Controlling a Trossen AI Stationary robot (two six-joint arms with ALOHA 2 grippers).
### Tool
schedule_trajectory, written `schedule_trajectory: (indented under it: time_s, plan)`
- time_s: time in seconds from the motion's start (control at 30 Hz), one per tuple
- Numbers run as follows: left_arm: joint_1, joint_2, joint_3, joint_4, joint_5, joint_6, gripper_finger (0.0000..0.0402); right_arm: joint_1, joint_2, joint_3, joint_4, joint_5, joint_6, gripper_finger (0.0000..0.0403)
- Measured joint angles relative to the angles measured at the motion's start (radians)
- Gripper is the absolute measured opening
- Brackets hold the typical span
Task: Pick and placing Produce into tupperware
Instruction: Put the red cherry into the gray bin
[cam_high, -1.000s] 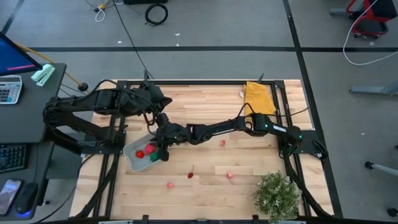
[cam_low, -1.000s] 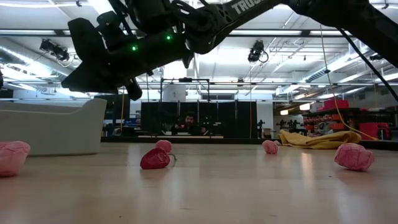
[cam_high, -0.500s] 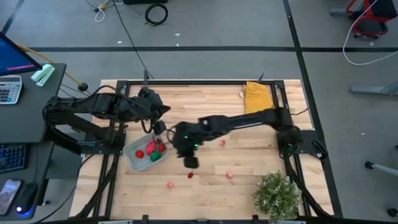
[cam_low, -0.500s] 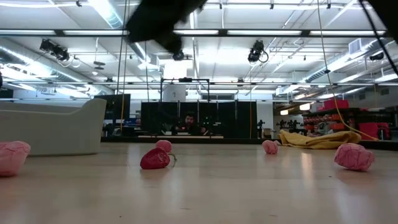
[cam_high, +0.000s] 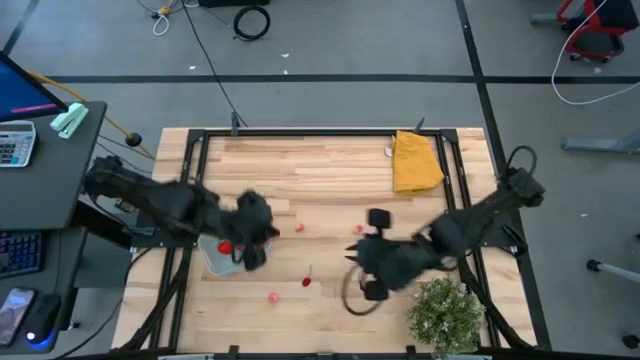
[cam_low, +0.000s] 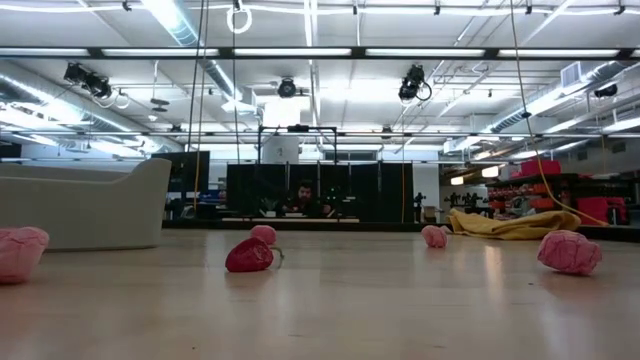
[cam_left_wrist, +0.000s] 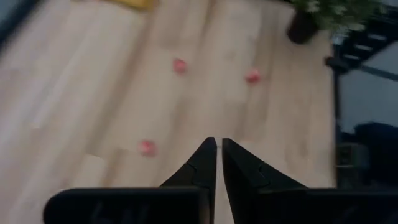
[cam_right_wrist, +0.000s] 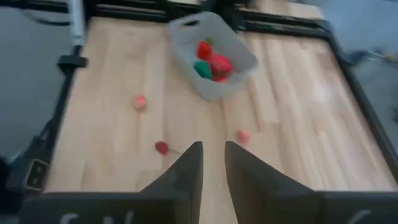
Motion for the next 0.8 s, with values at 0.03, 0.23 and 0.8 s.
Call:
schedule_trajectory:
  time_s: [0.03, 0.23, 0.8]
  plan:
    - [-0.024, 0.023, 0.001, 0.005, 0.002, -0.014, 0.0036, 0.028, -0.02, -0.041, 0.002, 0.047, 0.051, 0.0075]
    - [-0.137, 0.198, 0.0, 0.033, -0.015, -0.055, 0.0054, 0.173, -0.117, -0.306, 0.021, 0.289, 0.365, 0.0075]
    - [-0.031, 0.534, 0.0, 0.192, 0.063, -0.192, 0.0208, 0.238, -0.229, -0.536, 0.025, 0.352, 0.607, 0.0073]
